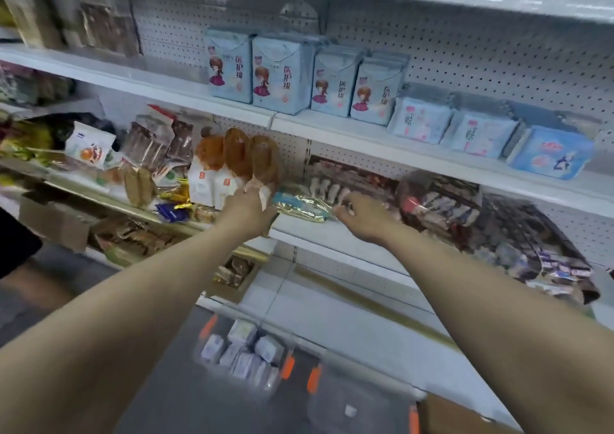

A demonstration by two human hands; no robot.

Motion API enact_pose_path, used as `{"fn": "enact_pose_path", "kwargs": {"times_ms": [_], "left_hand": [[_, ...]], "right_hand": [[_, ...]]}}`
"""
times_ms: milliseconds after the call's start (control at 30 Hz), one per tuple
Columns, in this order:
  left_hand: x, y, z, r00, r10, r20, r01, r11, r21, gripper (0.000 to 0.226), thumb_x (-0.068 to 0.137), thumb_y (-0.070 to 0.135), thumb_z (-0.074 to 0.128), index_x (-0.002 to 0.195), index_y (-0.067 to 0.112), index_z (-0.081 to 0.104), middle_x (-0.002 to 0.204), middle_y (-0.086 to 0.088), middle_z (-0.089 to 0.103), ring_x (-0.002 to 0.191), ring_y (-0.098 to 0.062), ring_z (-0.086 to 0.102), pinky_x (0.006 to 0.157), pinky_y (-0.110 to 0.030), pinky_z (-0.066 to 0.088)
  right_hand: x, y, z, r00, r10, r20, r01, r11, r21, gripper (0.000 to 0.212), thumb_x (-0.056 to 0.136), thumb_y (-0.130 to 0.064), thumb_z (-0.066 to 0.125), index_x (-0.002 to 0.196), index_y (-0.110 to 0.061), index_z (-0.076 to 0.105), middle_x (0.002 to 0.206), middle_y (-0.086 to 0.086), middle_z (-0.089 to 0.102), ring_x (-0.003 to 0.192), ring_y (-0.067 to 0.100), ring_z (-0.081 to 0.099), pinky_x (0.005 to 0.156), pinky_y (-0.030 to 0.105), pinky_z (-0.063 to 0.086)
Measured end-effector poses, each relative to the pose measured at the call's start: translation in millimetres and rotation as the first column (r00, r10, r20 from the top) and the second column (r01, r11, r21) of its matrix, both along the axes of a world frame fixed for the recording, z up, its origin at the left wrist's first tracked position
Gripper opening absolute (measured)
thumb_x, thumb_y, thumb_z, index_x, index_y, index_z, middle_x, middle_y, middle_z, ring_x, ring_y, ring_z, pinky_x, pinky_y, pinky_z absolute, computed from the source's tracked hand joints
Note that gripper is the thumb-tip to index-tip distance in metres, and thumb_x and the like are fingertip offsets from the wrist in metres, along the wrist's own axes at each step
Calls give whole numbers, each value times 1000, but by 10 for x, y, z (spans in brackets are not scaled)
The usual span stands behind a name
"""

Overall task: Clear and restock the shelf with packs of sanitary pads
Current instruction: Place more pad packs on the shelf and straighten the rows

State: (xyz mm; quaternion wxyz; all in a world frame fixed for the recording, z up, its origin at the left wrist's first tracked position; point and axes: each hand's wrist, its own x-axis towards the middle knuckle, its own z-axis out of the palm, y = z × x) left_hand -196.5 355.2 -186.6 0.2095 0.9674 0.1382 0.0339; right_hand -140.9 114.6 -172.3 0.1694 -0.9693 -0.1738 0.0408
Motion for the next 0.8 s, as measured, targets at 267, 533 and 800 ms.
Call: {"fn": "enact_pose_path", "kwargs": {"times_ms": [267,533,800], "left_hand": [[498,607,-959,989,30,-147,-37,998,-42,63,99,47,52,140,-1,43,139,-24,50,124,-39,50,96,-42,44],[752,1181,-2315,926,77,-370,-128,985,-115,43,101,35,52,125,-1,51,130,-19,54,112,-36,55,83,-39,41],[949,1445,-3757,814,40,-579,-186,963,-194,50,101,39,53,126,-4,52,128,-27,55,118,-39,52,91,-37,40]], "right_hand": [[671,657,-1048,979,37,-199,-34,999,19,56,103,-49,46,143,-10,47,142,13,55,128,30,52,98,35,41],[944,1208,-2502,840,52,-540,-53,998,14,58,103,-50,45,146,-12,45,145,11,51,131,28,50,105,36,41],[1128,1374,-4009,687,-107,-718,36,993,-113,44,105,-49,40,128,-14,53,119,6,62,112,28,58,86,30,41]]}}
